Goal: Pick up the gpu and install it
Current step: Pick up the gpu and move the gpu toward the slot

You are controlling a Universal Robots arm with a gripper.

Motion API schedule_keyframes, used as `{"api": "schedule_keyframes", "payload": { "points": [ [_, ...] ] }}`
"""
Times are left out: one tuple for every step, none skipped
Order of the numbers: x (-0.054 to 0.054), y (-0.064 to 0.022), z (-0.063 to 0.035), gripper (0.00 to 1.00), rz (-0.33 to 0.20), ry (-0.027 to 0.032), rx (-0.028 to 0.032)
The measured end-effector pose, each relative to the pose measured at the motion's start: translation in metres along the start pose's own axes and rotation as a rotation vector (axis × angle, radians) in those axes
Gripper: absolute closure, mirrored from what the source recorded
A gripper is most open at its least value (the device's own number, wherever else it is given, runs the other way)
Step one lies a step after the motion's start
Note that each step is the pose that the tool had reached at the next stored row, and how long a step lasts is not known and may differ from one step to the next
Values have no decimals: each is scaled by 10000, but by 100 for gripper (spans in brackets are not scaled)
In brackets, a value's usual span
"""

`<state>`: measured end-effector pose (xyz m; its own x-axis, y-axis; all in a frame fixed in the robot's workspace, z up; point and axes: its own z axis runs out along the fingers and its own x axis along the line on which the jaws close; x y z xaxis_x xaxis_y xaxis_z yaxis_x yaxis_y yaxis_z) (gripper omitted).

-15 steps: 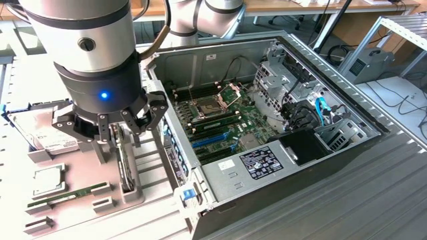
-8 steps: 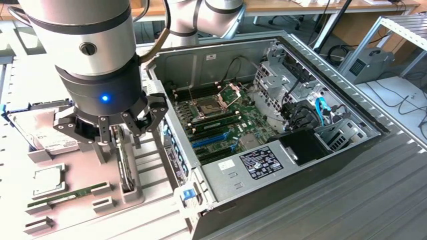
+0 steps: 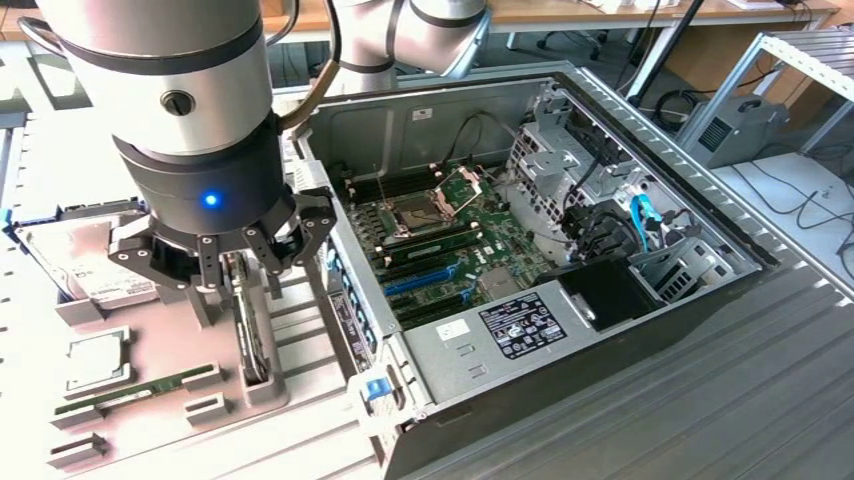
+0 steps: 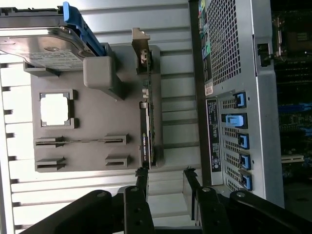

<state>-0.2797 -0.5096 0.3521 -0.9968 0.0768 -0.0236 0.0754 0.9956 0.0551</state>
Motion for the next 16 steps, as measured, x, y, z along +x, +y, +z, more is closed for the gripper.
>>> {"api": "schedule_keyframes", "payload": {
  "points": [
    [0, 0, 2, 58, 0, 0, 0],
    [0, 0, 3, 58, 0, 1, 1],
    [0, 0, 5, 58, 0, 1, 1],
    [0, 0, 7, 58, 0, 0, 0],
    [0, 0, 9, 58, 0, 0, 1],
    [0, -1, 11, 58, 0, 0, 0],
    [0, -1, 13, 58, 0, 0, 0],
    [0, -1, 17, 58, 0, 0, 0],
    [0, -1, 20, 58, 0, 0, 0],
    [0, -1, 21, 58, 0, 0, 0],
    [1, -1, 22, 58, 0, 0, 0],
    [1, -1, 25, 58, 0, 0, 0],
    [1, -2, 28, 58, 0, 0, 0],
    [1, -2, 31, 58, 0, 0, 0],
    [1, -2, 34, 58, 0, 0, 0],
    [1, -2, 37, 58, 0, 0, 0]
  ]
}}
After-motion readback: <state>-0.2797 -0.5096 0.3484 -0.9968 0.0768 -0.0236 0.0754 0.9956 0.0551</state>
